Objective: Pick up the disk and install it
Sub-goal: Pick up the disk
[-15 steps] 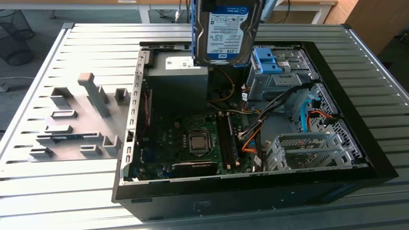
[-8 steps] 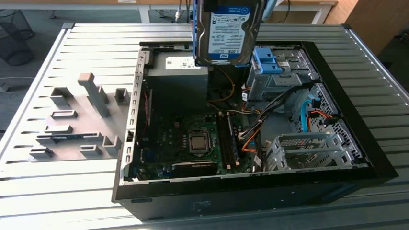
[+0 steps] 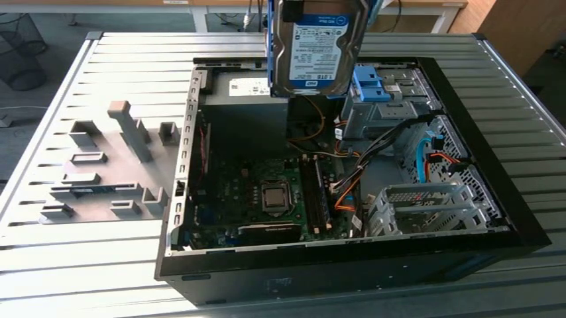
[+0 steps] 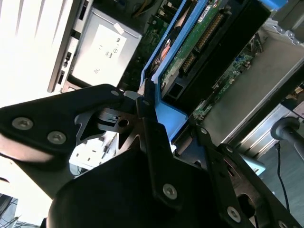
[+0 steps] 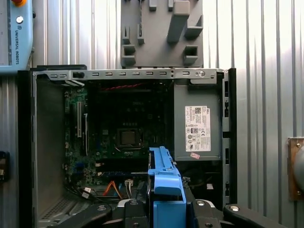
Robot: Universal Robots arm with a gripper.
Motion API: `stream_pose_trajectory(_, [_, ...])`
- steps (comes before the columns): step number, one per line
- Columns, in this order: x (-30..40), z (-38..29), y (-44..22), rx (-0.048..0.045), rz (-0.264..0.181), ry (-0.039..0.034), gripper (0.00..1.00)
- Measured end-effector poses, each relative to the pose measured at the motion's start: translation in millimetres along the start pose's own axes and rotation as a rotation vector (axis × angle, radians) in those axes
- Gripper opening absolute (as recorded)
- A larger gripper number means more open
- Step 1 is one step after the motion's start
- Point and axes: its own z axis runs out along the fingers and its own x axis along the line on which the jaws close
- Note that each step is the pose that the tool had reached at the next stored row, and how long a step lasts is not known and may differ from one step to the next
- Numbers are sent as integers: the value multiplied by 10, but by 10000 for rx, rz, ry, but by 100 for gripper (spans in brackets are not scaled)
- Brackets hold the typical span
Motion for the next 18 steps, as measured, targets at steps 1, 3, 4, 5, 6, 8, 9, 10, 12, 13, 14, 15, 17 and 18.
stream_pose_trajectory(1, [31,0,-1,-1,0,1,36])
stream_pose_trajectory(3, [87,2,-3,-1,0,1,36])
stream_pose_trajectory(4, [122,3,-4,-1,0,1,36])
stream_pose_trajectory(5, [156,5,-5,0,0,0,36])
stream_pose_trajectory(6, [183,5,-7,0,-1,1,36])
stream_pose_trajectory(8, [241,5,-10,-1,0,2,36])
stream_pose_trajectory(9, [266,6,-12,1,0,-1,36])
stream_pose_trajectory(10, [279,6,-17,1,0,-1,36])
stream_pose_trajectory(12, [290,6,-48,-1,1,2,36])
stream_pose_trajectory(13, [292,6,-85,0,1,1,36])
stream_pose_trajectory(14, [292,6,-130,0,-1,2,36])
stream_pose_trajectory(15, [292,5,-170,-1,0,3,36])
stream_pose_trajectory(17, [292,6,-185,0,-1,0,36])
stream_pose_trajectory(18, [292,6,-185,0,0,1,36])
